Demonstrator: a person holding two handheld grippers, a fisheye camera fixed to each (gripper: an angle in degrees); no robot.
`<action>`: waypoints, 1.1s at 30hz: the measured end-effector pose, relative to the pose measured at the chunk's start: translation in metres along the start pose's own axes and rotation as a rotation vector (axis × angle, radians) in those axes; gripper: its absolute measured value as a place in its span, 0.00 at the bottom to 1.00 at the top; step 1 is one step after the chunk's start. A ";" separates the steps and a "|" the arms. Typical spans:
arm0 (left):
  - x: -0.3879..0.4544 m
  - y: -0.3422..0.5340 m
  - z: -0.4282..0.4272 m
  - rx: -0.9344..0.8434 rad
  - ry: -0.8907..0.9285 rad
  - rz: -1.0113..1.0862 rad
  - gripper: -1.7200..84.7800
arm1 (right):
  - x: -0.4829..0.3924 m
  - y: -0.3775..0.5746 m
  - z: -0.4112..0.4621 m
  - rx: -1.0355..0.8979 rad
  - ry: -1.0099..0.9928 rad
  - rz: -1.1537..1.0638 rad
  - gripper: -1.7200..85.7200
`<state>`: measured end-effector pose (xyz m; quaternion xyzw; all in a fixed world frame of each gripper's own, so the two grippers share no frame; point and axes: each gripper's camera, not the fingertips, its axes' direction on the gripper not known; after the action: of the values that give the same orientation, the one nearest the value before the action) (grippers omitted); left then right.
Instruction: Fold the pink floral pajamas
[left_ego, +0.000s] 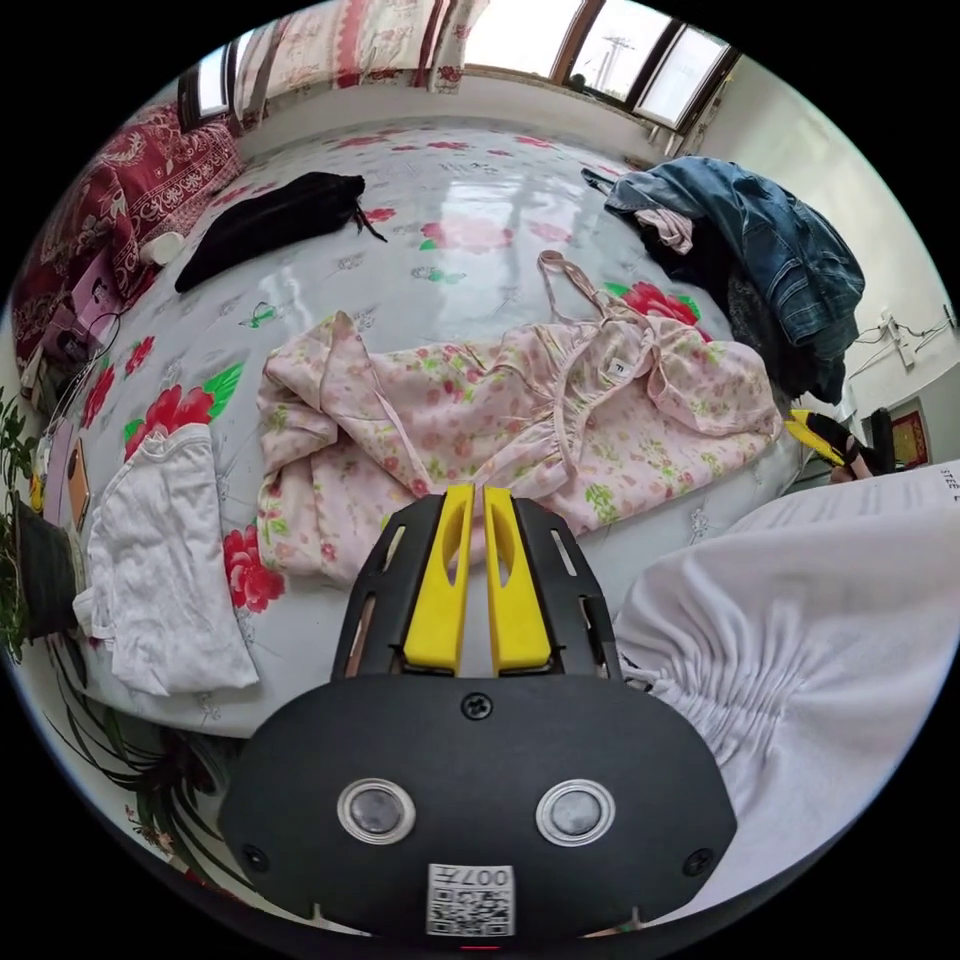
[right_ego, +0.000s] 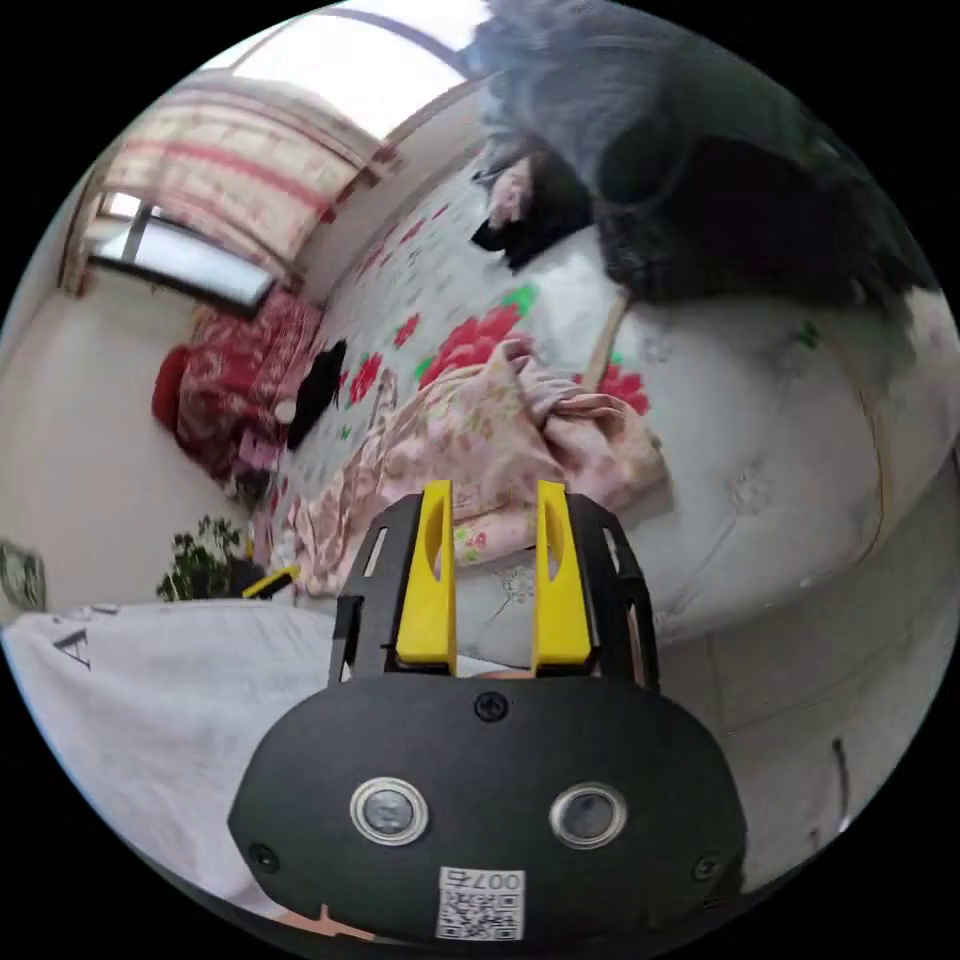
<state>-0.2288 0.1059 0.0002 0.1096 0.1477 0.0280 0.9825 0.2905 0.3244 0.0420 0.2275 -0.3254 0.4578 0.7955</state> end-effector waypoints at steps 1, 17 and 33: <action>-0.001 0.000 0.004 -0.008 -0.002 0.001 0.01 | 0.013 0.003 -0.003 0.023 -0.011 0.054 0.16; -0.103 0.078 -0.005 0.052 0.119 -0.366 0.03 | 0.039 -0.044 0.062 0.095 -0.137 0.228 0.04; -0.216 0.194 0.022 0.123 0.290 -0.714 0.12 | -0.417 0.076 0.288 -0.684 -0.252 -1.303 0.06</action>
<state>-0.4330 0.2718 0.1255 0.1047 0.3154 -0.3094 0.8910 -0.0192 -0.0718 -0.0585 0.1648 -0.3375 -0.2626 0.8888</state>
